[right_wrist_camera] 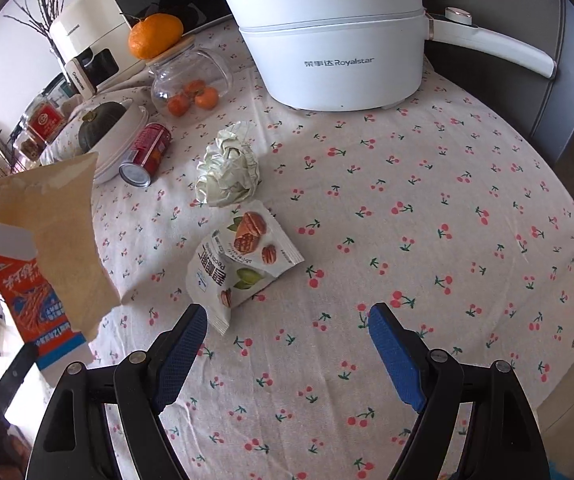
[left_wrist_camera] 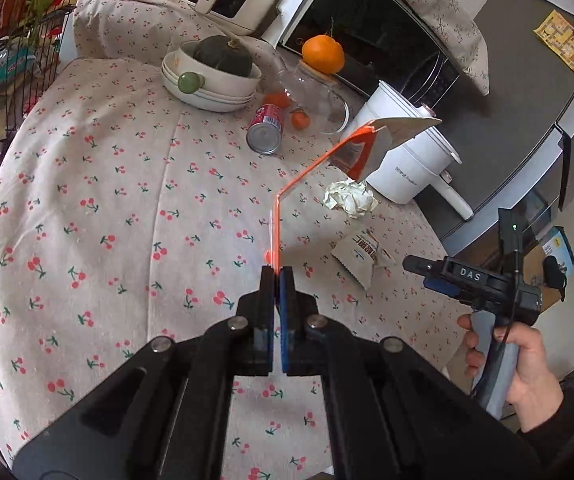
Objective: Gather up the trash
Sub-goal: 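Grasp the orange-white milk carton with the left tool while the right grasps the nut snack packet, then carry carton and nut packet over the basin and open both tools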
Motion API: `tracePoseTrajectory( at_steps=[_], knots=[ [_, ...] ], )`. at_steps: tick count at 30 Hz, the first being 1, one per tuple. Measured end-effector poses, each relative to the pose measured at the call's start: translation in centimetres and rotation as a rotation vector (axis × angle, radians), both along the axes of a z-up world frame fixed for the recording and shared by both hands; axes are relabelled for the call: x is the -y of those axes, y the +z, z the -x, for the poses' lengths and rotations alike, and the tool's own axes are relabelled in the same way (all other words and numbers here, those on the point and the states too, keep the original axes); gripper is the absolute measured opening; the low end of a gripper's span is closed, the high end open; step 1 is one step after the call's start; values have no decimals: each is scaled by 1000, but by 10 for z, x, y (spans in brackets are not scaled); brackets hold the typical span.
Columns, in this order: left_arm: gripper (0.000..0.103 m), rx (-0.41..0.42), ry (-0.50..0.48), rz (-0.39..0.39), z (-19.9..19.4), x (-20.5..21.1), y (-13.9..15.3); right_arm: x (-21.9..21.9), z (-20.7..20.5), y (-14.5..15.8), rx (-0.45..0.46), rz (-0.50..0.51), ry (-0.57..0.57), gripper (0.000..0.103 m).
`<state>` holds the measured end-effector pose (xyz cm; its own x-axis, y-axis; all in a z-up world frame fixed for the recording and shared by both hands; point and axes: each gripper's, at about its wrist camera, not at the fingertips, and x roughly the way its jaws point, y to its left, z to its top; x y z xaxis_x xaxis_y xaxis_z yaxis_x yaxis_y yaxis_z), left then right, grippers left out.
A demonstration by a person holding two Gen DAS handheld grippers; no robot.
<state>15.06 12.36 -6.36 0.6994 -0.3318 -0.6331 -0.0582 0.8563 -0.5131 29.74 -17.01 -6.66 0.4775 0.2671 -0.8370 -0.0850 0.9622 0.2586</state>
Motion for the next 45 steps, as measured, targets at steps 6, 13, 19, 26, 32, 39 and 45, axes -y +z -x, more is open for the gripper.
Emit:
tracePoseTrajectory(
  at_steps=[6, 13, 19, 26, 32, 39, 45],
  knots=[
    [3, 5, 29, 87, 29, -6, -3, -21, -35, -19, -8, -18, -3, 84],
    [3, -15, 54, 90, 37, -16, -10, -41, -50, -40, 36, 93, 13, 56],
    [3, -22, 71, 88, 42, -19, -11, -42, -40, -29, 41, 97, 109, 24],
    [2, -3, 31, 38, 51, -5, 6, -17, 3, 7, 92, 129, 133, 20],
    [2, 9, -4, 20, 69, 10, 19, 19, 50, 40, 72, 104, 126, 20],
    [2, 20, -68, -35, 91, 40, 33, 65, 117, 63, 71, 67, 99, 20],
    [2, 36, -153, -88, 107, 82, 42, 99, 152, 66, 100, 28, 75, 21]
  ],
)
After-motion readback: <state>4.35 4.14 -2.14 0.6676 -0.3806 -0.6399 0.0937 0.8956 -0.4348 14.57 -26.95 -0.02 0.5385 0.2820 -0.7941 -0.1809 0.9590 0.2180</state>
